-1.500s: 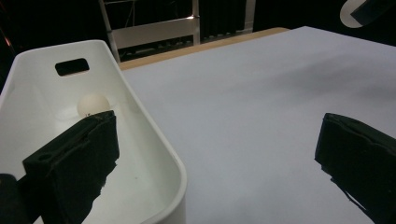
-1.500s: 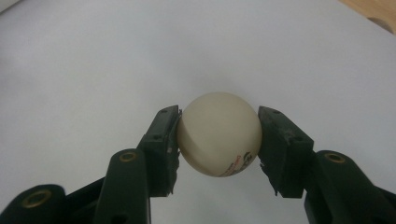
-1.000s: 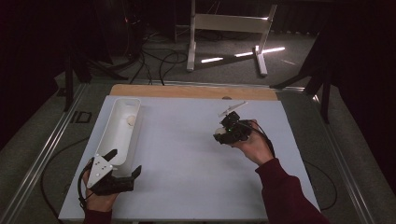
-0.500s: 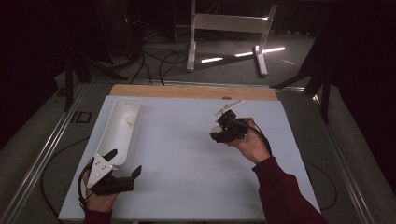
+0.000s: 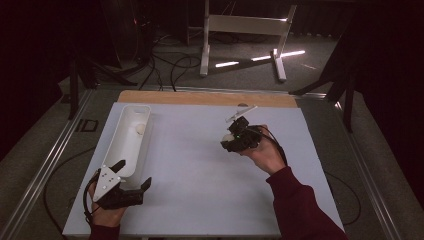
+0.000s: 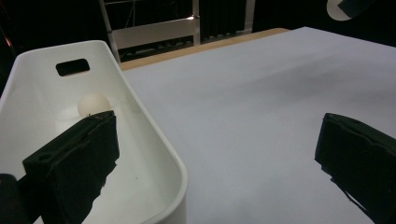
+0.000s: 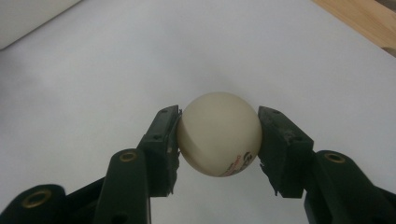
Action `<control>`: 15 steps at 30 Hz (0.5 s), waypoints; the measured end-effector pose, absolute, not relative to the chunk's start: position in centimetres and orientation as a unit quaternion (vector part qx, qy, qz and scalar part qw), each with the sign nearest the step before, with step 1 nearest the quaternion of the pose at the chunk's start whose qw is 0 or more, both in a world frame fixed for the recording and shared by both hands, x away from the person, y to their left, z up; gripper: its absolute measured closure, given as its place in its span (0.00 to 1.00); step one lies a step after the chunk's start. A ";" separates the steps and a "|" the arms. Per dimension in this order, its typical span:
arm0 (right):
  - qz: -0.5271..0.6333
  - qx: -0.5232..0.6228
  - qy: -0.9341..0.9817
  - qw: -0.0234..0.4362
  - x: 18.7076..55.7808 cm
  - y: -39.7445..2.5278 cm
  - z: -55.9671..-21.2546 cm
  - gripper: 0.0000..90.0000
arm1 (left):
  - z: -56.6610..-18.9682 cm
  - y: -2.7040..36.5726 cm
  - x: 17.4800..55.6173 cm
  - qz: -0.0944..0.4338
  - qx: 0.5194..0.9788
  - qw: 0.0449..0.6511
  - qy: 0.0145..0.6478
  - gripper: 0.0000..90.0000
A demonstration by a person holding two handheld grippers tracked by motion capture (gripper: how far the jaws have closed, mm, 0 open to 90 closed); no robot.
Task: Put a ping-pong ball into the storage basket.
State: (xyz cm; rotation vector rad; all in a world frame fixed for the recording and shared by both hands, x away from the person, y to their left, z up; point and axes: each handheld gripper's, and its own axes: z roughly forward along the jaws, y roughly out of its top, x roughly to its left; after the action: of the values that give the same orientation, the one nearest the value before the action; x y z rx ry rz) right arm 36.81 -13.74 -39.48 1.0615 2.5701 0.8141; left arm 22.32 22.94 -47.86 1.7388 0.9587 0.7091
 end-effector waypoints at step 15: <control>0.283 0.355 0.883 0.118 37.0 -12.5 -39.2 0.56 | -47.8 23.0 22.3 0.292 0.717 0.495 0.395 0.00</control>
State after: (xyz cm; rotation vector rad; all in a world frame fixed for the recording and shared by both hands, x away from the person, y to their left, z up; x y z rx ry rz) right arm 36.99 -12.55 -39.18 1.0371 2.5832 0.8283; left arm 22.31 22.98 -47.84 1.7372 0.9587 0.7085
